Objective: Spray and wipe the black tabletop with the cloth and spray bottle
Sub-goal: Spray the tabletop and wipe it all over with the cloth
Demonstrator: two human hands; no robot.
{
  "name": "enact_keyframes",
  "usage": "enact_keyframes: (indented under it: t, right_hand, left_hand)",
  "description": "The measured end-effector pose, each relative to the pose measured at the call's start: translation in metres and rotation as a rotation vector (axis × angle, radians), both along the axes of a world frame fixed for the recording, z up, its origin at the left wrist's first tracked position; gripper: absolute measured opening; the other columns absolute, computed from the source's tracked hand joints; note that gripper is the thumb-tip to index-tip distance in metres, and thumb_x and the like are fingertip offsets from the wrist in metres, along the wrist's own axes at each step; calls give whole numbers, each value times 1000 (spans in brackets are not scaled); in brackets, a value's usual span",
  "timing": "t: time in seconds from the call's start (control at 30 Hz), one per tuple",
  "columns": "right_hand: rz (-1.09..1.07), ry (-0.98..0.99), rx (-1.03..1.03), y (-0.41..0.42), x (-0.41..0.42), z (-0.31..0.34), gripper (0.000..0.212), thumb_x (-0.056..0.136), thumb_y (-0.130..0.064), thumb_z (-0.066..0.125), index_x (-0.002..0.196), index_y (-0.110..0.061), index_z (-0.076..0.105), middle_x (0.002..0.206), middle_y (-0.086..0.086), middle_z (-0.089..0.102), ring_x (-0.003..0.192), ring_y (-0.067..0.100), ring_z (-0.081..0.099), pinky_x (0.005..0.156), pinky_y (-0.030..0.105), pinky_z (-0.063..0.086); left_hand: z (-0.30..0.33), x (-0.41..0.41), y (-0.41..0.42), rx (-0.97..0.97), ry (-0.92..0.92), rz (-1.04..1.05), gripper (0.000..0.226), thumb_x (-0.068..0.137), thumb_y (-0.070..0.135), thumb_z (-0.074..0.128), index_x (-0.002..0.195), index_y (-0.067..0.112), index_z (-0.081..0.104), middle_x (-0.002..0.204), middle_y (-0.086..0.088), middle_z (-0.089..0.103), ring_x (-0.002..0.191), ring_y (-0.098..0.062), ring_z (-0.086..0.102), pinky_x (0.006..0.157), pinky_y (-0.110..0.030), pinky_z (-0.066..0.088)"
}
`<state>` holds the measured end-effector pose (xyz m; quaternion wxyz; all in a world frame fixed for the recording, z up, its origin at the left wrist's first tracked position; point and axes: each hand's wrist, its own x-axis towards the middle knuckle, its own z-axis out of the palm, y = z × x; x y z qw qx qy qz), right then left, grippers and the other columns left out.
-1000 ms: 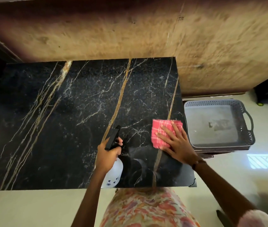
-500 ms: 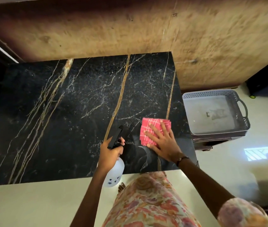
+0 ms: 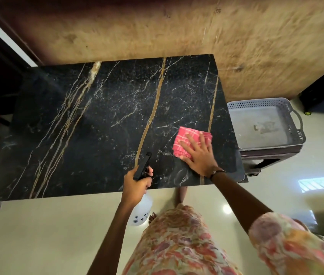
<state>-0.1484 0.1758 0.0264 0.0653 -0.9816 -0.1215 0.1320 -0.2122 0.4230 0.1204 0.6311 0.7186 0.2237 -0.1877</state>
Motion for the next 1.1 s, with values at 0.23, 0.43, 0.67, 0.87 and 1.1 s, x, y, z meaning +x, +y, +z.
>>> enact_keyframes:
  t: [0.23, 0.43, 0.67, 0.87, 1.1]
  right_hand:
    - [338, -131, 16, -13, -78, -13, 58, 95, -61, 29, 146, -35, 27, 155, 4, 27, 144, 40, 14, 114, 61, 12]
    - [93, -37, 1, -26, -52, -6, 63, 93, -66, 13, 148, -36, 18, 158, 3, 16, 145, 40, 4, 112, 67, 13]
    - [59, 13, 19, 88, -31, 1, 77, 85, -72, -5, 148, -37, 21, 159, 2, 9, 143, 46, 1, 109, 60, -11]
    - [245, -97, 17, 81, -78, -15, 56, 95, -56, 26, 147, -36, 23, 156, 2, 26, 143, 42, 14, 114, 61, 12]
    - [120, -65, 8, -38, -104, -11, 56, 96, -59, 25, 147, -35, 23, 155, 3, 27, 144, 39, 14, 114, 62, 17]
  left_hand:
    - [2, -21, 8, -28, -8, -19, 33, 69, -18, 45, 77, 7, 64, 67, -10, 53, 42, -11, 33, 42, -21, 27]
    - [2, -40, 25, -23, -24, -36, 32, 69, -17, 47, 77, 9, 64, 73, -12, 56, 43, -10, 36, 43, -22, 29]
    - [-2, -56, 34, -20, -60, -42, 28, 60, -11, 48, 77, 6, 63, 76, -8, 58, 44, -13, 34, 44, -22, 27]
    - [-5, -53, 21, 0, -33, -19, 28, 67, -17, 47, 77, 3, 62, 67, -7, 55, 46, -16, 30, 44, -22, 26]
    - [-4, -38, -4, -8, -9, 69, 28, 69, -18, 45, 81, -1, 64, 75, -17, 55, 42, -14, 31, 42, -22, 26]
